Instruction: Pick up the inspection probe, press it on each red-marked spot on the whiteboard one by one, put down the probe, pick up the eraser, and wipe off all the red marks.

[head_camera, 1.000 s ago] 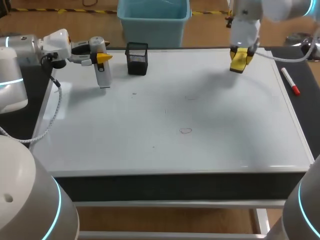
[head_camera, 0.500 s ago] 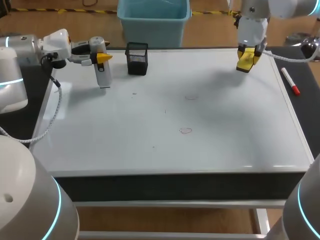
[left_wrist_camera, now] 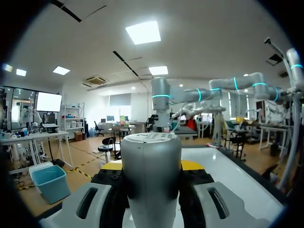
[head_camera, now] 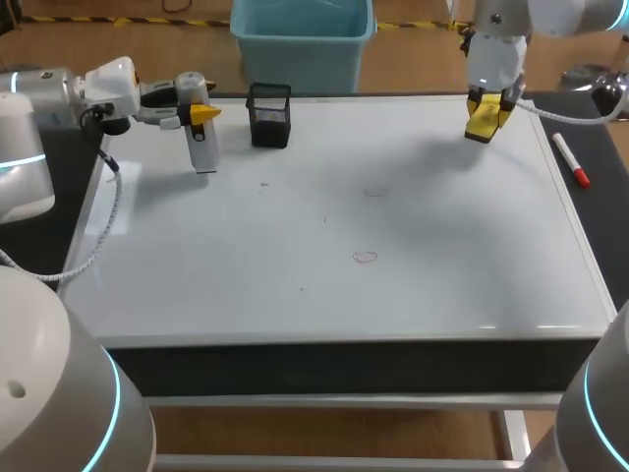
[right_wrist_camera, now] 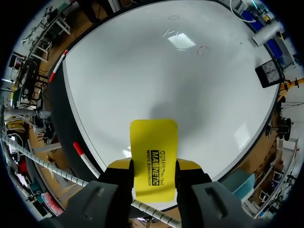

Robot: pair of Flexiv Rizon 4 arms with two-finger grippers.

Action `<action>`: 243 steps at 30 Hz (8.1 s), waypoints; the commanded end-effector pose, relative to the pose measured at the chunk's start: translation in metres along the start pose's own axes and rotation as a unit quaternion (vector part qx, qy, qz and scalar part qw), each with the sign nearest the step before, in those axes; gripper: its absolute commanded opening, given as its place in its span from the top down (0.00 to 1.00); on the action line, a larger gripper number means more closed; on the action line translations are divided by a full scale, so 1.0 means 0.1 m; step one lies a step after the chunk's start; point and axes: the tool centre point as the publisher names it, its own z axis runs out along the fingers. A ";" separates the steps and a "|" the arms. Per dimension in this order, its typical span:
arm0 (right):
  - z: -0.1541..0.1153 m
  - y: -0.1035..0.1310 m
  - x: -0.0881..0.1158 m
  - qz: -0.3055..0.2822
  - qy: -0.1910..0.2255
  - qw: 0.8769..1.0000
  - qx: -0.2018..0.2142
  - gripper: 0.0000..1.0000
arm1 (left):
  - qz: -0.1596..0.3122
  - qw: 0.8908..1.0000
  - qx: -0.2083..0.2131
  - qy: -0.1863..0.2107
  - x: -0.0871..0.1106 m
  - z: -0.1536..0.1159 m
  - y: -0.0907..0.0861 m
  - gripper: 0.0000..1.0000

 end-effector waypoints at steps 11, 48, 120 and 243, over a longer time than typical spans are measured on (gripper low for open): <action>-0.01 -0.01 0.00 -0.001 0.002 1.000 0.000 1.00 | 0.018 0.997 0.015 0.067 0.67 0.87 -0.12 1.00; -0.01 -0.01 0.00 -0.001 0.002 1.000 0.000 1.00 | 0.015 0.978 0.038 0.205 1.16 2.82 0.16 1.00; -0.01 -0.01 0.00 -0.001 0.002 1.000 0.000 1.00 | 0.020 0.980 0.046 0.194 1.20 2.71 -0.05 1.00; 0.55 2.25 -1.20 -0.234 -0.002 0.972 -0.006 1.00 | -0.014 1.000 0.021 0.017 0.36 0.79 -0.06 1.00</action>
